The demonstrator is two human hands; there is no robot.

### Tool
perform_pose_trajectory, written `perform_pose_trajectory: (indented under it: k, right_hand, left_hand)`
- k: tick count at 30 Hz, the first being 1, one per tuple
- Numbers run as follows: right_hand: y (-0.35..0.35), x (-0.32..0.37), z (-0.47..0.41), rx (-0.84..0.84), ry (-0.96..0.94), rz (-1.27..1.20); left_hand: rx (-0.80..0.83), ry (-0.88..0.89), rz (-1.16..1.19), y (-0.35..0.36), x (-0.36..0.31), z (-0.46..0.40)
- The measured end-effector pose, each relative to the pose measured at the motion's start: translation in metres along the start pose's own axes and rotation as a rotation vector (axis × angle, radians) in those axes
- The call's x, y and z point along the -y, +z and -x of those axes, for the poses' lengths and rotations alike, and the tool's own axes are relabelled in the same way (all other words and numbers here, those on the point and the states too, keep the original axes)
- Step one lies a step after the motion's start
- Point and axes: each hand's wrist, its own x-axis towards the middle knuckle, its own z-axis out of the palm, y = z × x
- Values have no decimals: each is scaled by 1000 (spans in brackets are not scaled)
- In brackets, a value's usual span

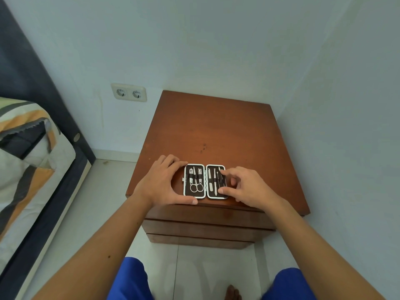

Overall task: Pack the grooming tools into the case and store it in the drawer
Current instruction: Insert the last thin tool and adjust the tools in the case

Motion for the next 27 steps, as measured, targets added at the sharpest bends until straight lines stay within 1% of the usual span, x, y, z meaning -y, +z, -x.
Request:
perform_pose_trajectory:
  k: [6, 13, 19, 27]
  right_hand:
    - [1, -1, 4, -22, -49, 62]
    - [-4, 1, 4, -8, -97, 56]
    - [4, 2, 4, -73, -80, 75]
    - [6, 4, 9, -85, -82, 61]
  left_hand:
    - [4, -4, 14, -1, -1, 0]
    - [5, -2, 7, -1, -1, 0]
    - [-5, -3, 13, 0, 0, 0]
    - [-11, 8, 6, 0, 1, -1]
